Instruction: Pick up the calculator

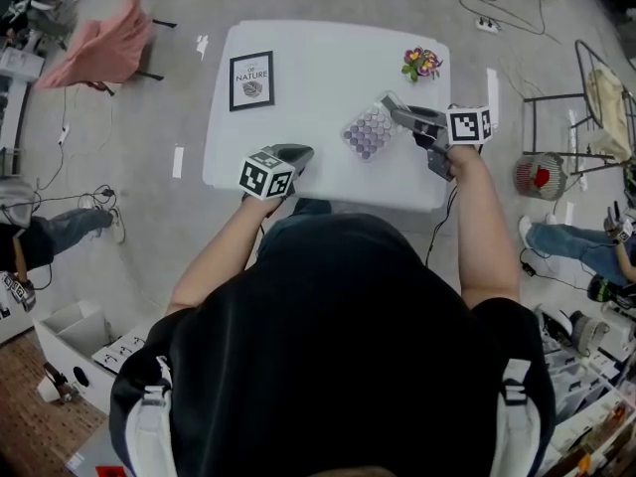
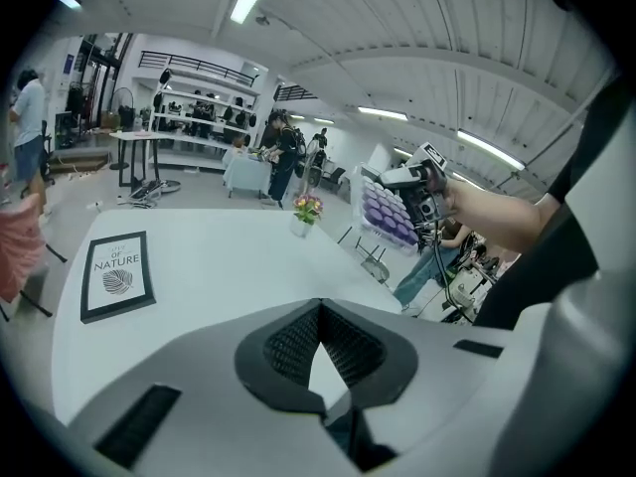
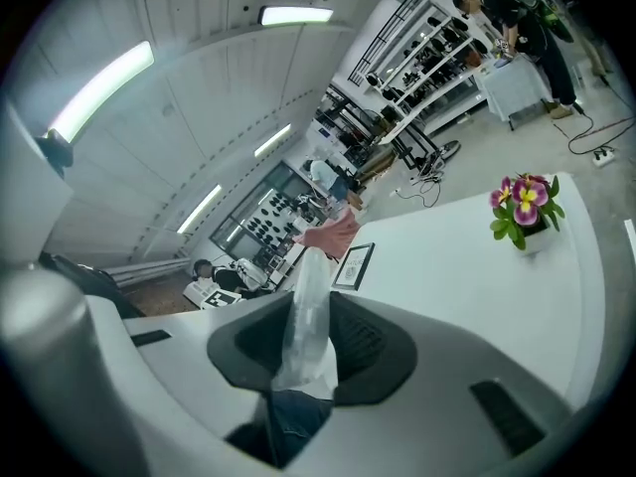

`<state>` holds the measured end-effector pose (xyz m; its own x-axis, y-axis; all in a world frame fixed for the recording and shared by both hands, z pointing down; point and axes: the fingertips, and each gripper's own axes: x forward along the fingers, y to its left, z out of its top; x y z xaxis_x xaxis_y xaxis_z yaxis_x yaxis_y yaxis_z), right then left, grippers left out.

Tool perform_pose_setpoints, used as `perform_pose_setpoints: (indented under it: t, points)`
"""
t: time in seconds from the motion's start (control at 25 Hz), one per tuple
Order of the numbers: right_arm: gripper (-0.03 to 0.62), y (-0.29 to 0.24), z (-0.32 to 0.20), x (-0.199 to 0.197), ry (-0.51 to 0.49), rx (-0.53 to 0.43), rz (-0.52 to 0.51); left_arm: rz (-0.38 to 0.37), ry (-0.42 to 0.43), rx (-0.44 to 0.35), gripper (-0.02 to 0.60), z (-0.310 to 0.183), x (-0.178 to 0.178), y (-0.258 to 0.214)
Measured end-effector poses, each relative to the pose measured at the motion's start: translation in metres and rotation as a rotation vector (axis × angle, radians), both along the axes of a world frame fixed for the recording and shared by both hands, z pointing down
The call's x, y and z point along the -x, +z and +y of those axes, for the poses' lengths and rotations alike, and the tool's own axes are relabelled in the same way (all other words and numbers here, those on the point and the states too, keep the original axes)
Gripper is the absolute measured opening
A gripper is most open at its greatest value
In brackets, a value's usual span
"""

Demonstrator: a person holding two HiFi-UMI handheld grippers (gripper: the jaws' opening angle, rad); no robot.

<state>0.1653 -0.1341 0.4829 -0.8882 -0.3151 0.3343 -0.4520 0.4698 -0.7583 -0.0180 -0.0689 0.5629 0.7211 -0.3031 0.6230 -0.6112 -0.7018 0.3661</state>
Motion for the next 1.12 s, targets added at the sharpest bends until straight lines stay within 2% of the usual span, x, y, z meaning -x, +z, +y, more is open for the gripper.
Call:
perform_pose_setpoints:
  t: [0.16, 0.48, 0.68, 1.12]
  points:
    - [0.107, 0.003, 0.015, -0.003, 0.015, 0.022, 0.003, 0.005, -0.002, -0.011, 0.017, 0.009, -0.001, -0.002]
    - [0.106, -0.006, 0.031, -0.001, -0.006, -0.013, -0.003, 0.015, -0.001, -0.024, 0.017, 0.019, -0.004, -0.01]
    - [0.106, -0.006, 0.044, -0.006, 0.015, 0.012, -0.01, 0.017, -0.002, -0.033, 0.017, 0.029, -0.008, -0.015]
    - [0.106, -0.006, 0.046, 0.001, 0.003, 0.009, -0.019, 0.018, -0.006, -0.036, 0.017, 0.032, -0.006, -0.015]
